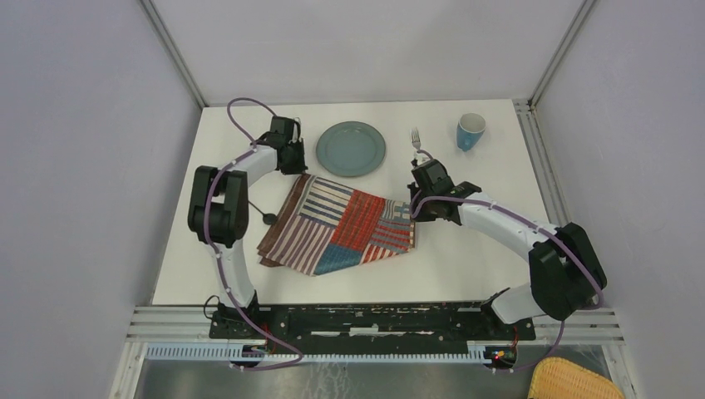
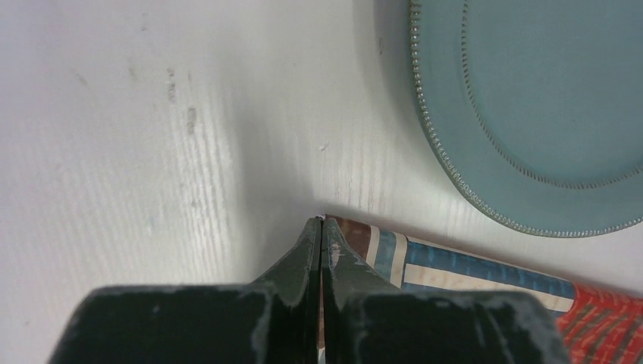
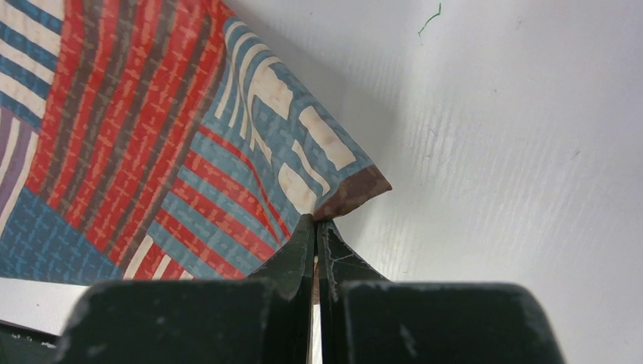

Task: Set the dinner table for one person
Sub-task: Flatten out the napkin at the center of the board.

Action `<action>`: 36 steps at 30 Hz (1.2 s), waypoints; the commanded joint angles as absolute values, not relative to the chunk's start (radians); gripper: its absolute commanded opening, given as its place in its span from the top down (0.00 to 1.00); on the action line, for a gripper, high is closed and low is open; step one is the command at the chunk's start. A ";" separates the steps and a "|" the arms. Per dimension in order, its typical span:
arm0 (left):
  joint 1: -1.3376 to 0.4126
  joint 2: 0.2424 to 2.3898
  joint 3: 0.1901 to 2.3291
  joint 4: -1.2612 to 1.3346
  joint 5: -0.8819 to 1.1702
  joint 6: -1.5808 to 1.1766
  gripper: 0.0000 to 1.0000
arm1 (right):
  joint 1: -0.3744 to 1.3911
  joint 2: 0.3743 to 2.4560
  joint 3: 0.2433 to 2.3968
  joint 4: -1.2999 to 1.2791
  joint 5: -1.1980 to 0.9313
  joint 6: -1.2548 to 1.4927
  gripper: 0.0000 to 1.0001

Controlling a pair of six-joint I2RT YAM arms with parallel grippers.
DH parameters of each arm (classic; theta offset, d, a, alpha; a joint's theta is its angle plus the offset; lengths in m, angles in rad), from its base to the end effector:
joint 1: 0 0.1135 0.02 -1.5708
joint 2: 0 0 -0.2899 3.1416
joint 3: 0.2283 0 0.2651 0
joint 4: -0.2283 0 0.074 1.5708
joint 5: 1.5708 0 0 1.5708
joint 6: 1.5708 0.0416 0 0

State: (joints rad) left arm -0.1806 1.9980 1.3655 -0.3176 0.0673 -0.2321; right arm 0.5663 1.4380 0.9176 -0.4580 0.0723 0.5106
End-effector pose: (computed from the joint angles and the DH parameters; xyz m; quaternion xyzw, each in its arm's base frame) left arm 0.4432 -0.0838 0.1791 -0.0142 0.9516 -0.0939 0.2922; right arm 0.2548 0.1584 0.2287 -0.0161 0.9558 0.1199 0.2682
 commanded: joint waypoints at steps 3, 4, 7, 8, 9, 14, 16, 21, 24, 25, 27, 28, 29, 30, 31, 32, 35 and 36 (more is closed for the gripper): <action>-0.182 1.835 1.403 -0.332 -0.125 -0.299 0.98 | 0.560 1.491 0.991 -0.425 0.118 0.505 1.00; -0.182 1.827 1.420 -0.343 -0.137 -0.301 0.98 | 0.560 1.501 1.004 -0.427 0.123 0.501 1.00; -0.182 1.816 1.472 -0.382 -0.164 -0.307 0.98 | 0.554 1.533 1.045 -0.432 0.139 0.489 1.00; -0.183 1.809 1.480 -0.385 -0.166 -0.309 0.98 | 0.553 1.542 1.064 -0.433 0.146 0.486 1.00; -0.183 1.803 1.485 -0.386 -0.165 -0.309 0.98 | 0.551 1.549 1.079 -0.434 0.152 0.482 1.00; -0.183 1.781 1.508 -0.394 -0.166 -0.328 0.98 | 0.519 1.576 1.159 -0.449 0.192 0.464 1.00; -0.183 1.774 1.513 -0.397 -0.165 -0.334 0.98 | 0.500 1.585 1.194 -0.455 0.193 0.457 1.00; -0.183 1.777 1.553 -0.408 -0.158 -0.350 0.98 | 0.448 1.619 1.282 -0.473 0.203 0.453 1.00; -0.183 1.785 1.591 -0.410 -0.153 -0.359 0.98 | 0.426 1.643 1.333 -0.473 0.201 0.455 1.00; -0.183 1.787 1.605 -0.412 -0.150 -0.360 0.98 | 0.421 1.653 1.350 -0.474 0.200 0.457 1.00; -0.183 1.792 1.635 -0.414 -0.146 -0.364 0.98 | 0.413 1.676 1.392 -0.472 0.193 0.460 1.00; -0.183 1.796 1.652 -0.419 -0.146 -0.367 0.98 | 0.412 1.690 1.413 -0.472 0.192 0.463 1.00; -0.183 1.804 1.677 -0.425 -0.144 -0.367 0.98 | 0.409 1.710 1.437 -0.473 0.189 0.464 1.00; -0.182 1.811 1.704 -0.434 -0.143 -0.365 0.98 | 0.407 1.726 1.460 -0.476 0.183 0.463 1.00; -0.183 1.819 1.731 -0.445 -0.142 -0.363 0.98 | 0.409 1.741 1.489 -0.479 0.181 0.462 1.00; -0.183 1.826 1.760 -0.455 -0.140 -0.360 0.98 | 0.408 1.755 1.514 -0.482 0.180 0.459 1.00; -0.183 1.838 1.821 -0.472 -0.136 -0.354 0.98 | 0.408 1.794 1.587 -0.493 0.173 0.439 1.00; -0.183 1.840 1.831 -0.472 -0.134 -0.354 0.98 | 0.407 1.805 1.615 -0.499 0.177 0.432 1.00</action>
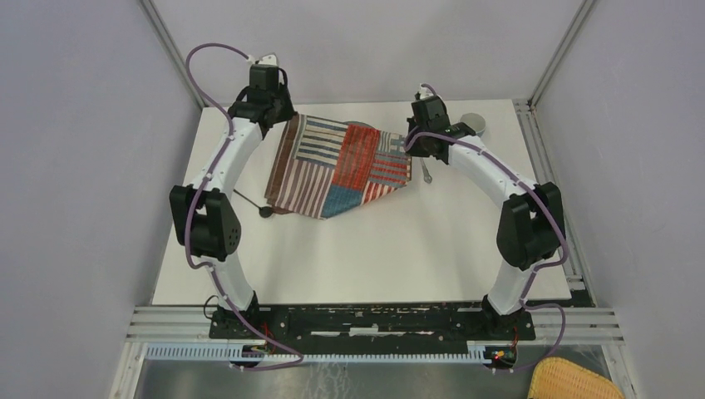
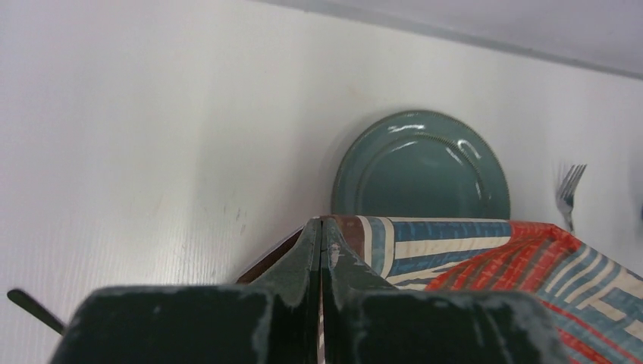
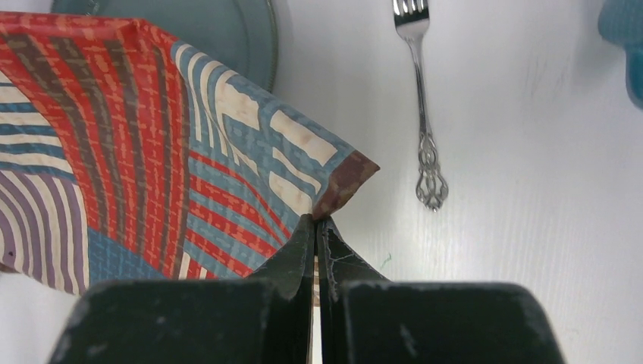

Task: Set the dinner table for one person
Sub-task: Flatten out the napkin at the center of the board.

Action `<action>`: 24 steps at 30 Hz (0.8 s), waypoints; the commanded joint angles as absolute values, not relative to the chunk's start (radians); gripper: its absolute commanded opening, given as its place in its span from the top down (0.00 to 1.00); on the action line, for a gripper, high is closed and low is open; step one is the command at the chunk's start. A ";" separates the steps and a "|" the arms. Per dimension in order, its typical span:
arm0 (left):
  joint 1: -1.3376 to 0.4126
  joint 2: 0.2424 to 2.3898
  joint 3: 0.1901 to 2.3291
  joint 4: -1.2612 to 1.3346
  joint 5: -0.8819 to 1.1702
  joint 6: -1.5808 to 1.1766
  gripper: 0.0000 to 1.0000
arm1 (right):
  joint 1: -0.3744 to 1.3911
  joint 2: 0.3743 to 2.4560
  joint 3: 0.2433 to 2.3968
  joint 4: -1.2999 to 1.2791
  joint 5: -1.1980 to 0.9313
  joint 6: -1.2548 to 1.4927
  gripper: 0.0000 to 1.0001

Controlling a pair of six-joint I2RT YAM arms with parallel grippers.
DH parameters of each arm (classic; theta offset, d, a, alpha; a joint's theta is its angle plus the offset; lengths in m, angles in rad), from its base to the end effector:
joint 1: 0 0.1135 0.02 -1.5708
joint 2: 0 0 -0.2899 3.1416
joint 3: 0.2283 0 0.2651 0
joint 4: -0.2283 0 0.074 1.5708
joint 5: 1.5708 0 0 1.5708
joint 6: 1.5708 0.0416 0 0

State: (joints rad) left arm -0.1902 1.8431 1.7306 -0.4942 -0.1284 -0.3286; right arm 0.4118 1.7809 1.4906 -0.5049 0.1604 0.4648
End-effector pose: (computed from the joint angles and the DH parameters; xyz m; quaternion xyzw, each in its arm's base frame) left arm 0.4488 -0.0810 0.3576 -0.0908 0.8800 -0.0637 0.4617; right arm 0.3927 0.1643 0.2984 0.0547 0.9216 0.0928 0.3728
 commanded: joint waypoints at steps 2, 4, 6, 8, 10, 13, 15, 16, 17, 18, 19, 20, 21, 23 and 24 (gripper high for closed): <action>-0.182 1.841 1.850 -0.473 -0.122 -0.359 0.98 | 0.404 1.821 1.668 -0.514 0.180 0.416 1.00; -0.183 1.839 1.863 -0.474 -0.108 -0.369 0.98 | 0.397 1.829 1.705 -0.525 0.193 0.404 1.00; -0.183 1.831 1.870 -0.477 -0.102 -0.376 0.98 | 0.388 1.830 1.728 -0.529 0.189 0.400 1.00; -0.183 1.810 1.857 -0.475 -0.102 -0.380 0.98 | 0.381 1.819 1.736 -0.534 0.189 0.394 1.00; -0.184 1.781 1.836 -0.473 -0.097 -0.383 0.98 | 0.378 1.794 1.717 -0.522 0.188 0.383 1.00; -0.188 1.704 1.772 -0.459 -0.100 -0.387 0.98 | 0.378 1.744 1.673 -0.503 0.181 0.377 1.00; -0.191 1.646 1.717 -0.444 -0.101 -0.392 0.98 | 0.379 1.715 1.645 -0.492 0.172 0.376 1.00; -0.195 1.616 1.692 -0.438 -0.107 -0.393 0.98 | 0.378 1.701 1.633 -0.491 0.173 0.377 1.00; -0.198 1.587 1.671 -0.432 -0.107 -0.393 0.98 | 0.377 1.690 1.623 -0.491 0.176 0.375 1.00; -0.200 1.560 1.654 -0.433 -0.099 -0.394 0.98 | 0.378 1.678 1.614 -0.494 0.176 0.376 1.00; -0.202 1.540 1.640 -0.435 -0.090 -0.394 0.98 | 0.378 1.666 1.604 -0.492 0.173 0.376 1.00; -0.204 1.525 1.634 -0.446 -0.087 -0.397 0.98 | 0.378 1.658 1.596 -0.489 0.169 0.376 1.00; -0.205 1.512 1.629 -0.457 -0.084 -0.402 0.98 | 0.378 1.650 1.592 -0.493 0.167 0.377 1.00; -0.207 1.482 1.614 -0.474 -0.071 -0.410 0.98 | 0.378 1.631 1.576 -0.497 0.160 0.381 1.00; -0.209 1.465 1.607 -0.480 -0.061 -0.416 0.98 | 0.379 1.618 1.560 -0.501 0.157 0.385 1.00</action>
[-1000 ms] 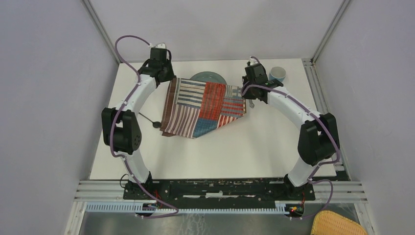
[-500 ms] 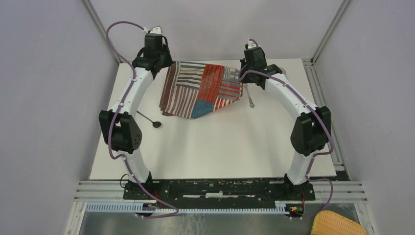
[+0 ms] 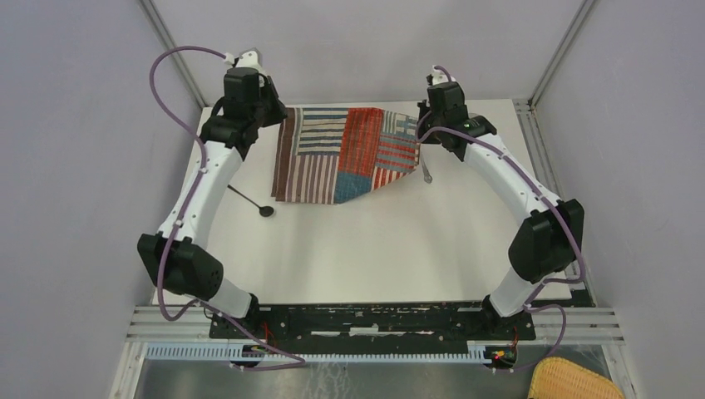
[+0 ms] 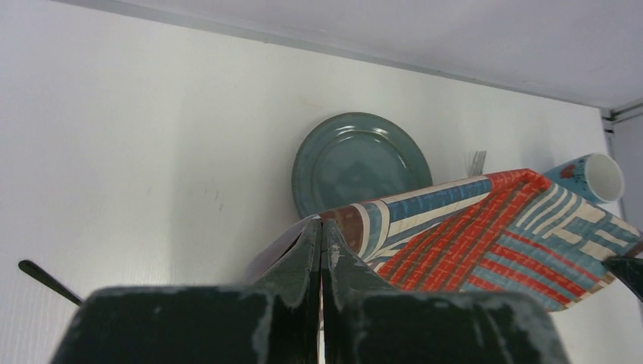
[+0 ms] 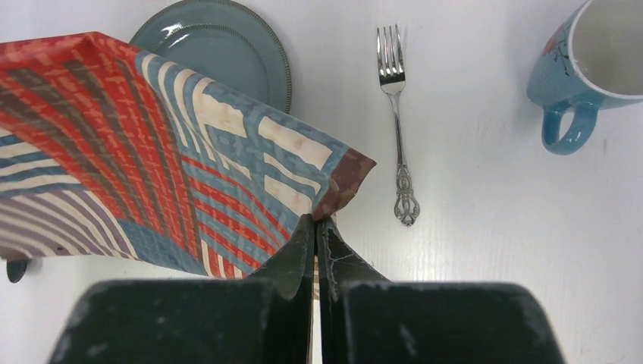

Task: Set the dinner table for one person
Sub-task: Flatten out the napkin at the center of the board.

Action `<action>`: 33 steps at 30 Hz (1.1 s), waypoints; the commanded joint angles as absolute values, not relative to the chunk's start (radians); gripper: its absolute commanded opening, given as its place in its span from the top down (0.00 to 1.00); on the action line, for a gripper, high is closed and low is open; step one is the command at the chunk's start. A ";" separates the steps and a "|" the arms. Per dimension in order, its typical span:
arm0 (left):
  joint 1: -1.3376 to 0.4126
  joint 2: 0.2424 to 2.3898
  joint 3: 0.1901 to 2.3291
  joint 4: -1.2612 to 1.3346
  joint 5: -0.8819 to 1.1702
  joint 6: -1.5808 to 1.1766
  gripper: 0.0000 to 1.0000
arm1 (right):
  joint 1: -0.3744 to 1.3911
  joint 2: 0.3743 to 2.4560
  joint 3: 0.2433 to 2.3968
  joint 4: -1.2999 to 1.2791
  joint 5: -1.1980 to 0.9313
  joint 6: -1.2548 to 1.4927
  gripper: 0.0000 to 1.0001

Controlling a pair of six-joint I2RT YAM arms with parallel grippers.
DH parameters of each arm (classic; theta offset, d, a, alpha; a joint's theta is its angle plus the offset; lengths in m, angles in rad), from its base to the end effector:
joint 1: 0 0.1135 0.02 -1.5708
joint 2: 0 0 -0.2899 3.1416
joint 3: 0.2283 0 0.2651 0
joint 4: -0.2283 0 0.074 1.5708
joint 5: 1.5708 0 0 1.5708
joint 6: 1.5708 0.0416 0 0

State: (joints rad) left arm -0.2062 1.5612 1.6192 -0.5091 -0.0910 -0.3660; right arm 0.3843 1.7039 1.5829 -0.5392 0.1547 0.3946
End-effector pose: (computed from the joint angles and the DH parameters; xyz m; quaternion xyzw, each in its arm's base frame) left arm 0.3682 -0.0732 0.4279 -0.0916 0.8418 -0.1127 0.5198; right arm 0.3852 0.1489 0.3586 0.0386 0.8953 0.1023 0.4319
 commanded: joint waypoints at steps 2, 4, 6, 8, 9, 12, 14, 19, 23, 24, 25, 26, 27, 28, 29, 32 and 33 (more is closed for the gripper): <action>-0.213 1.430 1.586 -0.492 -0.040 -0.421 0.98 | 0.378 1.588 1.521 -0.495 0.139 0.398 1.00; -0.218 1.395 1.558 -0.501 -0.030 -0.428 0.98 | 0.379 1.552 1.474 -0.490 0.120 0.406 1.00; -0.218 1.363 1.521 -0.502 -0.029 -0.431 0.98 | 0.379 1.516 1.417 -0.476 0.111 0.412 1.00; -0.220 1.355 1.496 -0.504 -0.035 -0.427 0.98 | 0.379 1.490 1.373 -0.465 0.121 0.411 1.00; -0.219 1.355 1.493 -0.507 -0.038 -0.427 0.98 | 0.379 1.485 1.363 -0.465 0.131 0.408 1.00; -0.219 1.367 1.489 -0.489 -0.028 -0.433 0.98 | 0.379 1.496 1.383 -0.477 0.136 0.398 1.00; -0.220 1.389 1.493 -0.471 -0.027 -0.437 0.98 | 0.380 1.517 1.411 -0.481 0.139 0.394 1.00; -0.220 1.459 1.527 -0.436 -0.033 -0.436 0.98 | 0.371 1.583 1.473 -0.442 0.130 0.388 1.00; -0.217 1.534 1.561 -0.415 -0.047 -0.426 0.98 | 0.344 1.683 1.575 -0.442 0.118 0.398 1.00; -0.217 1.555 1.572 -0.411 -0.047 -0.425 0.98 | 0.338 1.710 1.604 -0.451 0.115 0.401 1.00; -0.216 1.573 1.581 -0.405 -0.050 -0.424 0.98 | 0.331 1.735 1.629 -0.453 0.108 0.401 1.00; -0.215 1.592 1.589 -0.395 -0.049 -0.423 0.98 | 0.326 1.753 1.646 -0.448 0.098 0.398 1.00; -0.214 1.609 1.598 -0.388 -0.049 -0.424 0.98 | 0.323 1.771 1.662 -0.441 0.093 0.394 1.00; -0.213 1.627 1.621 -0.385 -0.052 -0.421 0.98 | 0.318 1.789 1.677 -0.434 0.095 0.392 1.00; -0.212 1.647 1.645 -0.387 -0.056 -0.417 0.98 | 0.314 1.806 1.697 -0.432 0.095 0.391 1.00; -0.206 1.725 1.740 -0.405 -0.059 -0.403 0.98 | 0.301 1.871 1.782 -0.452 0.085 0.387 1.00; -0.204 1.747 1.777 -0.417 -0.058 -0.400 0.98 | 0.297 1.892 1.814 -0.462 0.081 0.387 1.00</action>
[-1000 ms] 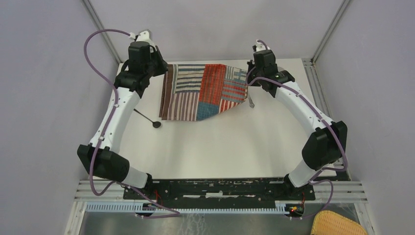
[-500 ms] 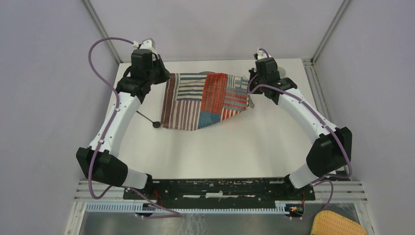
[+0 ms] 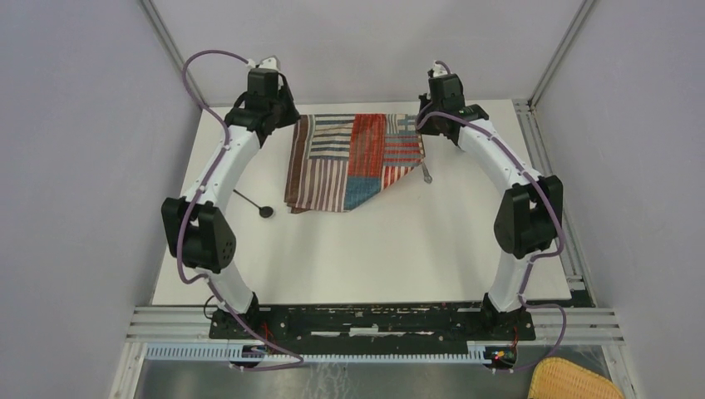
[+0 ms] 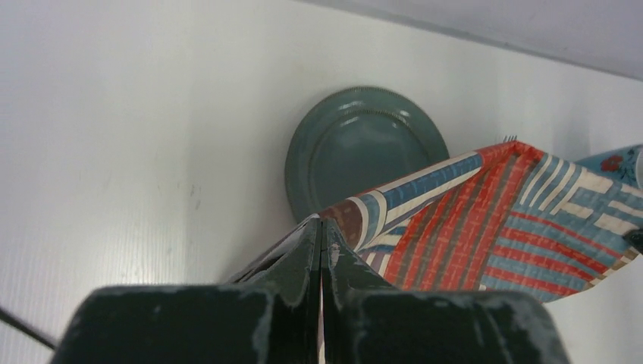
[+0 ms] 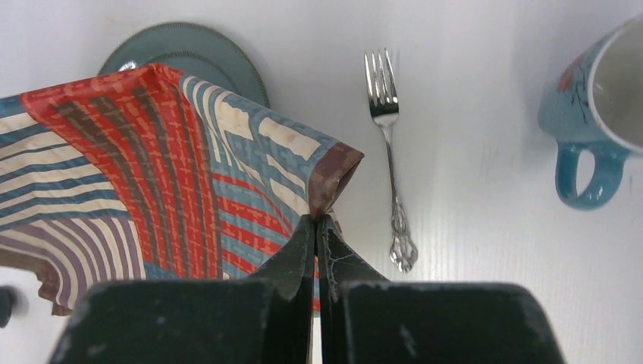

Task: Set the dinner table for one person
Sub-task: Flatten out the napkin at the center of the board.

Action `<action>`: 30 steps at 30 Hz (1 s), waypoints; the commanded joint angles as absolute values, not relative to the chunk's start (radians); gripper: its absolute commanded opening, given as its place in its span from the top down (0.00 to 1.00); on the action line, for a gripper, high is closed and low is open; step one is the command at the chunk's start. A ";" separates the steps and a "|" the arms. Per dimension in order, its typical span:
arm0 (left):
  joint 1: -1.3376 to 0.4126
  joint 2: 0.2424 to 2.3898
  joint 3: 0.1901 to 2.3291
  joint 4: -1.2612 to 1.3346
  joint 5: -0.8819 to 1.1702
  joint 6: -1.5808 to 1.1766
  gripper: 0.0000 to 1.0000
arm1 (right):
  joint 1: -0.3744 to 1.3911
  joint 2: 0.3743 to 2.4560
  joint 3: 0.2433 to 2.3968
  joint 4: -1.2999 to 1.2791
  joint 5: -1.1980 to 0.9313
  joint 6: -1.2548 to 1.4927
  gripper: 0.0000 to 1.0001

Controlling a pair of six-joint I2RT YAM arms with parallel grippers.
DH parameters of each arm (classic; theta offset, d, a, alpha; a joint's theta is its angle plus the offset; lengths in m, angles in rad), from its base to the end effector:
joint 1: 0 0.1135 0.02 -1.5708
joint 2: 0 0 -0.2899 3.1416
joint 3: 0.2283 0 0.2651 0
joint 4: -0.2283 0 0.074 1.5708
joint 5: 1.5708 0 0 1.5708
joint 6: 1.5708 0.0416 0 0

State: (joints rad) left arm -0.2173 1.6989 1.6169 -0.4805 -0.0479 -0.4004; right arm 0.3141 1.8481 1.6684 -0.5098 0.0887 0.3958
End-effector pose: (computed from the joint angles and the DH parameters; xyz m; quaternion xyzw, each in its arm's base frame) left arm 0.4077 -0.0880 0.3780 -0.0915 0.8706 -0.1268 0.4664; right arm 0.4322 0.1365 0.3318 0.0558 0.9021 0.1105 0.4135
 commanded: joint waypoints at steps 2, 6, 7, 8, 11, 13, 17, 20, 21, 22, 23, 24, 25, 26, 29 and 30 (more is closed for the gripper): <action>-0.201 1.788 1.851 -0.434 -0.057 -0.391 0.98 | 0.295 1.932 1.868 -0.472 0.072 0.387 1.00; -0.199 1.866 2.008 -0.480 -0.059 -0.379 0.98 | 0.294 1.981 1.967 -0.490 0.058 0.384 1.00; -0.200 1.878 2.038 -0.493 -0.058 -0.379 0.98 | 0.293 1.990 1.997 -0.498 0.056 0.381 1.00; -0.199 1.887 2.064 -0.503 -0.055 -0.381 0.98 | 0.293 1.994 2.013 -0.504 0.053 0.380 1.00; -0.200 1.865 2.053 -0.501 -0.039 -0.389 0.98 | 0.293 1.975 2.008 -0.502 0.043 0.376 1.00; -0.202 1.809 1.985 -0.482 -0.029 -0.395 0.98 | 0.293 1.931 1.950 -0.481 0.040 0.374 1.00; -0.202 1.649 1.765 -0.407 -0.005 -0.419 0.98 | 0.293 1.800 1.765 -0.430 0.007 0.382 1.00; -0.206 1.525 1.627 -0.387 -0.005 -0.425 0.98 | 0.297 1.666 1.599 -0.388 0.003 0.398 1.00; -0.208 1.488 1.592 -0.387 -0.005 -0.428 0.98 | 0.299 1.623 1.549 -0.378 0.002 0.401 1.00; -0.211 1.451 1.562 -0.386 0.018 -0.428 0.98 | 0.300 1.588 1.508 -0.375 0.003 0.410 1.00; -0.214 1.422 1.540 -0.391 0.022 -0.428 0.98 | 0.300 1.549 1.470 -0.377 0.003 0.414 1.00; -0.215 1.393 1.524 -0.400 0.027 -0.428 0.98 | 0.301 1.513 1.436 -0.377 0.003 0.420 1.00; -0.216 1.369 1.512 -0.412 0.036 -0.428 0.98 | 0.303 1.482 1.401 -0.378 0.003 0.425 1.00; -0.219 1.338 1.488 -0.416 0.042 -0.432 0.98 | 0.305 1.450 1.356 -0.379 0.003 0.430 1.00; -0.224 1.273 1.435 -0.418 0.087 -0.459 0.98 | 0.314 1.362 1.261 -0.381 0.002 0.446 1.00; -0.227 1.256 1.423 -0.424 0.093 -0.466 0.98 | 0.320 1.340 1.233 -0.384 0.002 0.447 1.00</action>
State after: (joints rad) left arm -0.2165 1.3308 1.4708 -0.4633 0.0284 -0.4046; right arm 0.3084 1.4357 1.3041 -0.4480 -0.0010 0.4198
